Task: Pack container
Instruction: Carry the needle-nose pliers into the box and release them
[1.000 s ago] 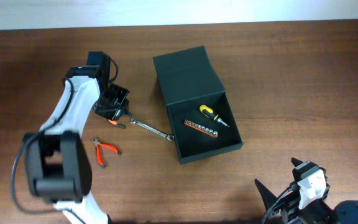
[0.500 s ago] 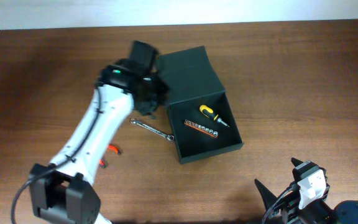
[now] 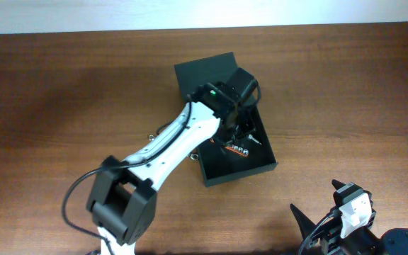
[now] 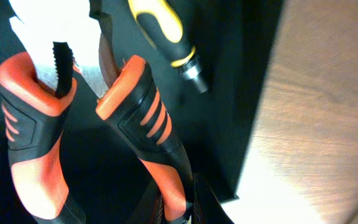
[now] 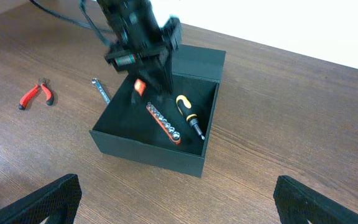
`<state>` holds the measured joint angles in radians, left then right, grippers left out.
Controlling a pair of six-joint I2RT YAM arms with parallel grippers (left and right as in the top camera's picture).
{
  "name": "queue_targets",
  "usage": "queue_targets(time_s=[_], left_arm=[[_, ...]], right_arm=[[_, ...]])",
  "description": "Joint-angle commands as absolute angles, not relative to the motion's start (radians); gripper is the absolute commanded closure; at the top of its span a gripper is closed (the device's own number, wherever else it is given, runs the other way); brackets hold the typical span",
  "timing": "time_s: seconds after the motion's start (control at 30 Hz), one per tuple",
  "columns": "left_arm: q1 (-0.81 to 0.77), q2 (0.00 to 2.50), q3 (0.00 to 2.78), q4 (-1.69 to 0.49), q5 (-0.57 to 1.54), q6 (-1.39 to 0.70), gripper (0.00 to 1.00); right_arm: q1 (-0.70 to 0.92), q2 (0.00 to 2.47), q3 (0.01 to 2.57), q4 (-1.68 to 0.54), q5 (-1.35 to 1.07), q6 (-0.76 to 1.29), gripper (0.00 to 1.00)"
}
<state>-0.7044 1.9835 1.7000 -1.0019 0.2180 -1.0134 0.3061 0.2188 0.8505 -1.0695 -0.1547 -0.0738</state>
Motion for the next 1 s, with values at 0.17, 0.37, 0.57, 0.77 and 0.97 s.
queue_targets(time_s=[0.17,0.37,0.57,0.77,0.97], left_arm=[[-0.749,2.038,1.734,-1.006,0.258,-1.002,0.98],[-0.773,2.066,1.733,-1.047,0.255,-1.001,0.98],[-0.776,2.091,1.733,-1.105,0.216,-1.0,0.98],[-0.775,2.117,1.733,-1.169,0.173,-1.0,0.98],[-0.774,2.121,1.732,-1.175,0.163,-1.001,0.78]], right_arm=[[0.298,0.214,0.852,-1.066,-0.142,-0.062,0.01],[0.298,0.214,0.852,-1.066,-0.142,-0.062,0.01],[0.298,0.214,0.852,-1.066,-0.142,-0.062,0.01],[0.298,0.214,0.852,-1.066,-0.142,-0.062,0.01],[0.298,0.214,0.852,-1.066,-0.142,-0.062,0.01]])
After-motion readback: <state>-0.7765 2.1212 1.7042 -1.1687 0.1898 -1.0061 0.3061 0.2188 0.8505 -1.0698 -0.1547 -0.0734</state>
